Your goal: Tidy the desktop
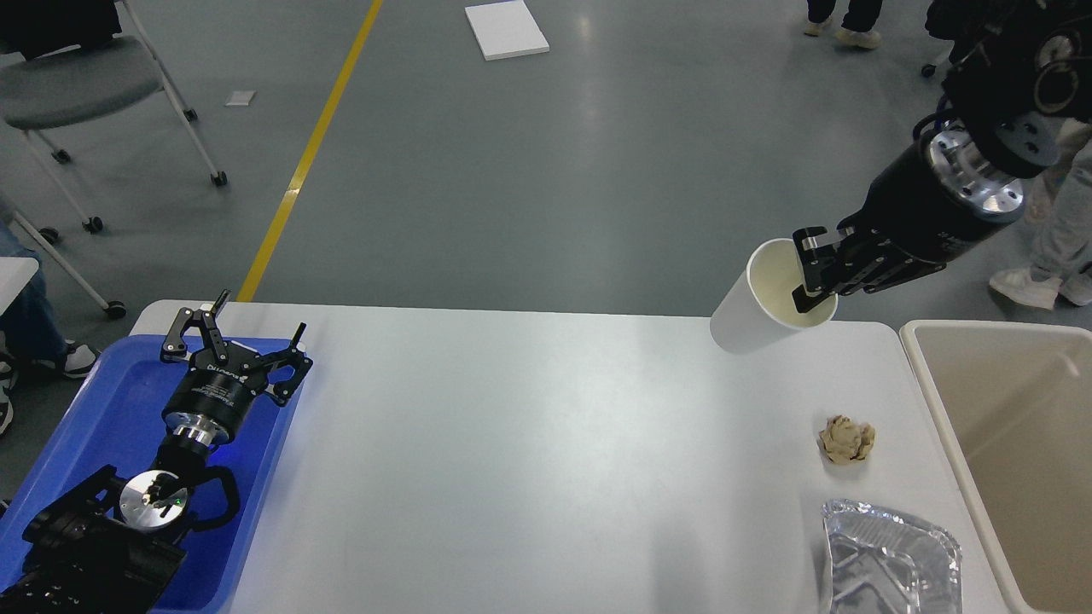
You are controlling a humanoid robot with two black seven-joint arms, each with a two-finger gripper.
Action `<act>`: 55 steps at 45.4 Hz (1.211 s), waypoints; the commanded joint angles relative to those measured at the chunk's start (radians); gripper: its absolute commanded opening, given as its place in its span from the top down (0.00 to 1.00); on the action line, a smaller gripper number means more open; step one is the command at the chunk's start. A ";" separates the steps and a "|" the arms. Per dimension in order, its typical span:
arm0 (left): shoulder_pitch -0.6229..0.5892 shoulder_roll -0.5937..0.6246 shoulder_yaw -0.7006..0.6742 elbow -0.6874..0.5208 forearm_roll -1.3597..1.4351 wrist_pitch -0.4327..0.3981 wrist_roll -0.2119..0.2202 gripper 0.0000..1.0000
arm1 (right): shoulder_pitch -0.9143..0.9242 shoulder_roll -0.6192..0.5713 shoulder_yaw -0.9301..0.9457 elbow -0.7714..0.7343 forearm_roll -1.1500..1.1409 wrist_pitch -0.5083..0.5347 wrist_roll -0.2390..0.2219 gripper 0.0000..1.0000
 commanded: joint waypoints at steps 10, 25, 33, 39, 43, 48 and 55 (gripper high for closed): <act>0.000 0.000 0.000 0.001 0.000 0.000 0.000 0.00 | 0.141 -0.026 -0.027 0.010 -0.009 0.050 -0.003 1.00; 0.000 0.000 0.000 -0.001 0.000 0.000 0.000 0.00 | 0.111 -0.124 -0.054 0.002 -0.028 0.050 -0.005 1.00; 0.002 0.000 0.000 0.001 0.000 0.000 0.000 0.00 | 0.073 -0.231 -0.056 -0.005 -0.101 0.050 -0.005 1.00; 0.002 0.000 0.000 0.001 0.000 0.000 0.000 0.00 | 0.001 -0.292 -0.080 -0.085 -0.088 0.050 -0.005 1.00; 0.002 0.000 0.000 0.001 0.000 0.000 0.000 0.00 | -0.045 -0.346 -0.076 -0.145 -0.085 0.050 -0.005 1.00; 0.002 0.000 0.000 0.001 0.000 0.000 -0.002 0.00 | -0.111 -0.444 -0.047 -0.211 -0.082 0.050 -0.005 1.00; 0.002 0.000 0.000 0.001 0.000 0.000 -0.002 0.00 | -0.227 -0.595 0.071 -0.307 -0.085 0.050 -0.005 1.00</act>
